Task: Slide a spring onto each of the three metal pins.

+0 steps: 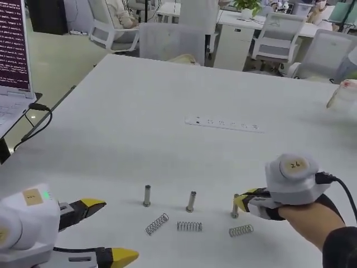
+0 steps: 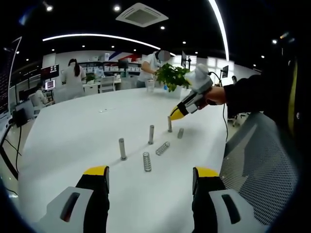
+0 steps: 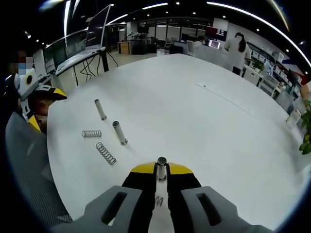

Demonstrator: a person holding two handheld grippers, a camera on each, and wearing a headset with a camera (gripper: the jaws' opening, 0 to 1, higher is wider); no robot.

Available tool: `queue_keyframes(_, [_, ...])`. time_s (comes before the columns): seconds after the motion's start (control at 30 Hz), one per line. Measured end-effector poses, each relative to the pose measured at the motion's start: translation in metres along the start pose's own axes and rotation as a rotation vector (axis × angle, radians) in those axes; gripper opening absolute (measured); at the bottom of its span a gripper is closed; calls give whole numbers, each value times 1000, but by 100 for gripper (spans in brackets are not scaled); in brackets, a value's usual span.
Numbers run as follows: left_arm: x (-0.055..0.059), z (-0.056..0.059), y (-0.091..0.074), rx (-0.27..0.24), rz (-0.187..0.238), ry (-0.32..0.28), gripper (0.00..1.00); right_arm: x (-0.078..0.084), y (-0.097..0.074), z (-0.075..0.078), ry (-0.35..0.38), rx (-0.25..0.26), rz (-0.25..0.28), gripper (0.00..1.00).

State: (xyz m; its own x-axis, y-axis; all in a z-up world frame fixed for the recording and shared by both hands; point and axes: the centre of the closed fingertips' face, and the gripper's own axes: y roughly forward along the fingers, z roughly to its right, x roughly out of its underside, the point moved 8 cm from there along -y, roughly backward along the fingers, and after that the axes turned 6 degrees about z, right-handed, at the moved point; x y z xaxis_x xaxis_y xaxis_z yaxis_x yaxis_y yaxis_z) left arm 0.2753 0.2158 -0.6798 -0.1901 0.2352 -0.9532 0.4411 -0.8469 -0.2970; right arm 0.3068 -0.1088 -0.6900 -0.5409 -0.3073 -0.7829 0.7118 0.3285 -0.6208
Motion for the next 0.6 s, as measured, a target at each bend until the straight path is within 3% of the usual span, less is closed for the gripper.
queue_keyframes(0.6, [-1, 4, 0, 4, 2, 0, 66, 5, -5, 0, 0, 11, -2, 6])
